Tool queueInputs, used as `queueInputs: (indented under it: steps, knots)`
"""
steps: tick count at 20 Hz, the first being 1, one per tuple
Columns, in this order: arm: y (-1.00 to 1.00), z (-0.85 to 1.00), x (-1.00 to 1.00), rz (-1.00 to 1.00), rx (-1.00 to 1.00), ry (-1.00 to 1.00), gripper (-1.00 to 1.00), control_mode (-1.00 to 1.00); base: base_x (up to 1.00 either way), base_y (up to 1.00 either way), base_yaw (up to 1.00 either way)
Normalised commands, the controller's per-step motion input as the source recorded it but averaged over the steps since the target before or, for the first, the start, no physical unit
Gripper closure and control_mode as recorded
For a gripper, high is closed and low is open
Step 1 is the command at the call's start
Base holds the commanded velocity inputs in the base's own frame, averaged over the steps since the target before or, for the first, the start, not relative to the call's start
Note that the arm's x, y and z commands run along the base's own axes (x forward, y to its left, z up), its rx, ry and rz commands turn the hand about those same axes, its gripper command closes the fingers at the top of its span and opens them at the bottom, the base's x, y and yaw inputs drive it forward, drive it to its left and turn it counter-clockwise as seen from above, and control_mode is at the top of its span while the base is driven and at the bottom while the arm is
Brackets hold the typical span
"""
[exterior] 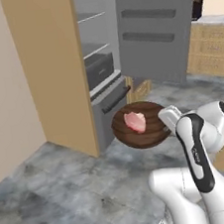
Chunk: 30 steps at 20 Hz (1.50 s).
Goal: Place one of the steaks on the plate and the other in the bowl. Then place the bowl in the fridge.
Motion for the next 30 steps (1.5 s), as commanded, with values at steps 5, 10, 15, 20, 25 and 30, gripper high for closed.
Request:
queueInputs:
  steps: [5, 10, 15, 20, 25, 30]
  knots:
    - [0.0, 0.0, 0.0, 0.0, 0.0, 0.0, 1.0, 1.0, 1.0, 0.62, -0.51]
    - [0.0, 0.0, 0.0, 0.0, 0.0, 0.0, 1.0, 1.0, 1.0, 0.37, -0.45]
    - [0.0, 0.0, 0.0, 0.0, 0.0, 0.0, 1.0, 1.0, 1.0, 0.37, -0.41]
    - [0.0, 0.0, 0.0, 0.0, 0.0, 0.0, 1.0, 1.0, 1.0, 0.31, -0.26]
    - [0.0, 0.0, 0.0, 0.0, 0.0, 0.0, 1.0, 1.0, 0.78, 0.04, 0.01]
    - [0.0, 0.0, 0.0, 0.0, 0.0, 0.0, 1.0, 1.0, 0.3, 0.0, 0.22]
